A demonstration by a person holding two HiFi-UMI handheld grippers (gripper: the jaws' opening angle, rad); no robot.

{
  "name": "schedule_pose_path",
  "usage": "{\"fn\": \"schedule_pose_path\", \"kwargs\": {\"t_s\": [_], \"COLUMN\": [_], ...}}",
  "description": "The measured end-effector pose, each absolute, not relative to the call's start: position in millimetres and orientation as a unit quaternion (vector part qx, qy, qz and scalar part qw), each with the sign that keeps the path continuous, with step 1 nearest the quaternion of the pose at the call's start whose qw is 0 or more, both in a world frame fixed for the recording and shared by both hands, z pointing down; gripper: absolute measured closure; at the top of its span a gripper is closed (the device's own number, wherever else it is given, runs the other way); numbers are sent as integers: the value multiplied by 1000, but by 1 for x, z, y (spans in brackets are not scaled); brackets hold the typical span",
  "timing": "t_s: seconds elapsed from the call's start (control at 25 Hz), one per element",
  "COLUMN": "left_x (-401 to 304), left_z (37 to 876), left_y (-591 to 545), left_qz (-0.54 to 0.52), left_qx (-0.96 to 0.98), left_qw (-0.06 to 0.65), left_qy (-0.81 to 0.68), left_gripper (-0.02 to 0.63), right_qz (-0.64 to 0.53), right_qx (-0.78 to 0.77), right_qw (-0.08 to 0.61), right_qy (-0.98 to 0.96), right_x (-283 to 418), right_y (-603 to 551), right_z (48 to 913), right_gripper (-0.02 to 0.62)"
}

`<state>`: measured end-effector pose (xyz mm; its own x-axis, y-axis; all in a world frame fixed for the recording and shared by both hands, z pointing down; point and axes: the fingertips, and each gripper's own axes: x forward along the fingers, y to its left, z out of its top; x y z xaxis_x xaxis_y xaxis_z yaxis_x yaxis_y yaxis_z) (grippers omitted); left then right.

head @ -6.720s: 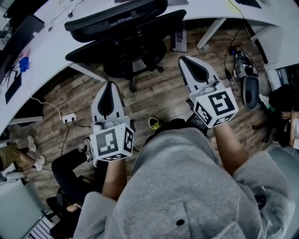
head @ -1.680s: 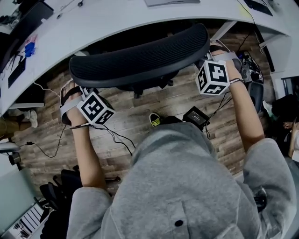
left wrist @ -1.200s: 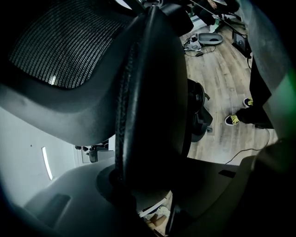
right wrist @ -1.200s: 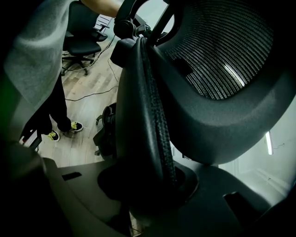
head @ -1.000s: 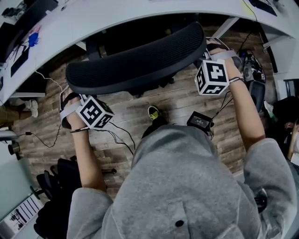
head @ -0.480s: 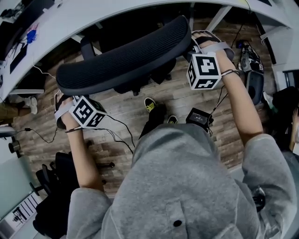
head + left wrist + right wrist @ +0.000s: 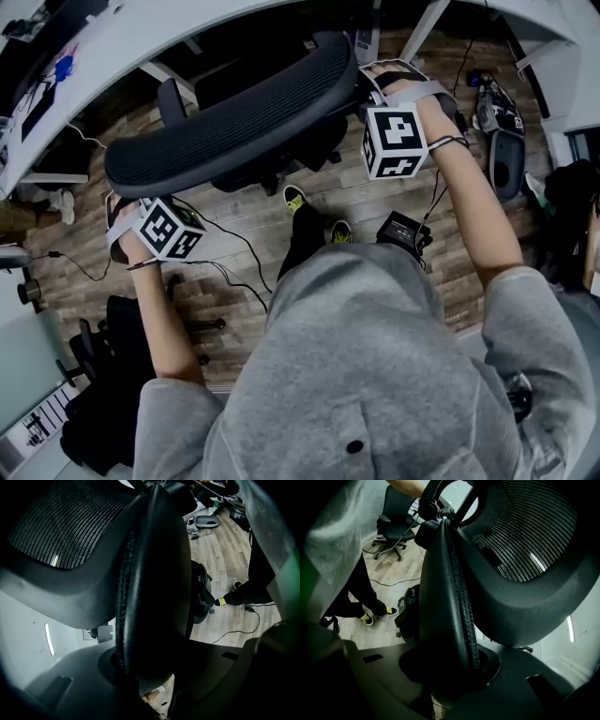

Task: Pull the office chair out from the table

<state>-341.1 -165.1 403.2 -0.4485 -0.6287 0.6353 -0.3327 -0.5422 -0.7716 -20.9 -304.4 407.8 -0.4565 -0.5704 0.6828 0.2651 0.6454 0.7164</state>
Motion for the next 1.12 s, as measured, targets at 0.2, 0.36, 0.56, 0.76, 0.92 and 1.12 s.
{"fn": "schedule_pose_path", "kwargs": {"t_s": [0.2,0.36,0.56,0.76,0.92,1.12], "left_x": [-330,-324,-319,-314,-316,-318], "left_z": [404,405,404,405,405,406], "left_y": [-140,-124,-106,-92,-88,-84], "left_qz": [-713,-713,-713,-710,-709,-707], "left_qx": [-512,-511,-510,-512,-514,-519], "left_qw": [101,99,95,99,102,109], "left_qy": [468,469,472,474,472,468], "left_gripper": [441,442,441,442,442,442], "right_qz": [-414,-415,-415,-415,-412,-408], "right_qx": [100,95,94,94,97,104], "right_qw": [508,508,508,510,513,518], "right_qy": [-749,-749,-749,-748,-747,-744], "right_x": [-11,-6,-2,3,3,4], "right_y": [-284,-268,-252,-238,-230,-221], "right_z": [408,409,408,408,409,409], "right_gripper": [469,469,469,469,471,471]}}
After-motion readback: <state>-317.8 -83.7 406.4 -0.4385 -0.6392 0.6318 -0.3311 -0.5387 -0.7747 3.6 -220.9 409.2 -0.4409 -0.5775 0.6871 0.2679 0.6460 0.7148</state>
